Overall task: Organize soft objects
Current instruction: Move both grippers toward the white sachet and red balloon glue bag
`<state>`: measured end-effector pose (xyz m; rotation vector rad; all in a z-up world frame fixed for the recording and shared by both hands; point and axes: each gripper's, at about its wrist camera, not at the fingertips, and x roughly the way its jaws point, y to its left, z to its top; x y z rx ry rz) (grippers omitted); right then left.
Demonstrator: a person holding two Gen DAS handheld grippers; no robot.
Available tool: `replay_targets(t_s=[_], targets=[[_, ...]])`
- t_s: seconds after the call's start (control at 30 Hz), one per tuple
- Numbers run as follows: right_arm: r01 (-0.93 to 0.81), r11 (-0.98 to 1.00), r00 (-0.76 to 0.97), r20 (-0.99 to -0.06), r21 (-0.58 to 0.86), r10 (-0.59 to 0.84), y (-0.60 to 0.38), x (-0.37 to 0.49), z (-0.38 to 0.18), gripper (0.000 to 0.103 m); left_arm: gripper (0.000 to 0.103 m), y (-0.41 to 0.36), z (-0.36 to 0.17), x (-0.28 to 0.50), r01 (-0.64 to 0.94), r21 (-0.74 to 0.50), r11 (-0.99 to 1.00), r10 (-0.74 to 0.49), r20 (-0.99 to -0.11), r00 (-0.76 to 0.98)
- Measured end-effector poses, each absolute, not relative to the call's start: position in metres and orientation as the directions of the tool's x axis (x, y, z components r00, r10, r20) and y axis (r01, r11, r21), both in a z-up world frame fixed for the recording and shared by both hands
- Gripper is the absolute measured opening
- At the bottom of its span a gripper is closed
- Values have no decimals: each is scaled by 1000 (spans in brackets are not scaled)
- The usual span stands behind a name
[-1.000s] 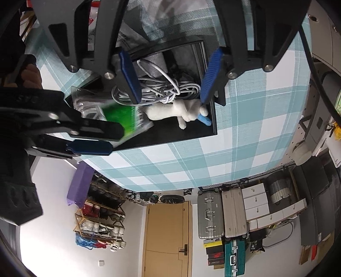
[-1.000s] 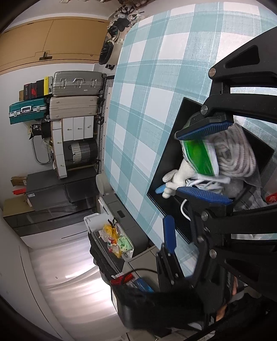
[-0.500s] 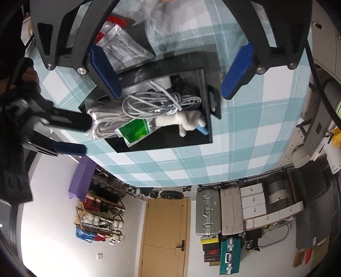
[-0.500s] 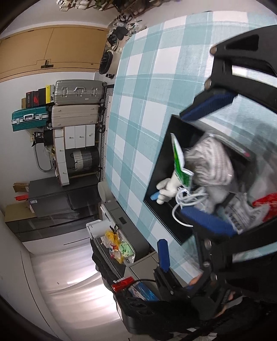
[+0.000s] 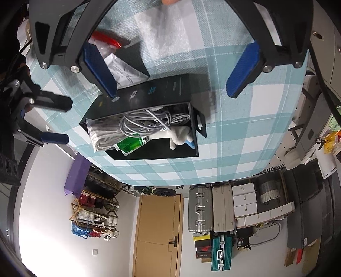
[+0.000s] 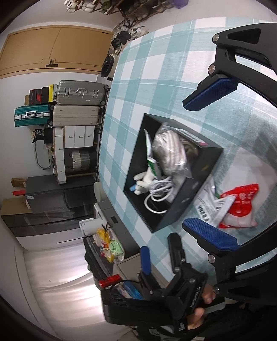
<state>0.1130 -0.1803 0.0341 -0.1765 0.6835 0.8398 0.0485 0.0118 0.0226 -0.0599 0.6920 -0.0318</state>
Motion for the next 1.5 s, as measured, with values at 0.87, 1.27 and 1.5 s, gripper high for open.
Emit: replay_targets(t_s=[0.87, 1.27, 1.5], targets=[[-785, 616, 372, -748, 62, 550, -164, 82, -5, 102, 103, 2, 11, 33, -5, 5, 1000, 7, -640, 769], [-814, 577, 315, -786, 64, 531, -140, 71, -25, 102, 103, 1, 8, 28, -1, 14, 1000, 10, -652, 758], [-817, 574, 301, -805, 59, 511, -133, 70, -34, 102, 103, 7, 7, 31, -16, 7, 1000, 16, -662, 749]])
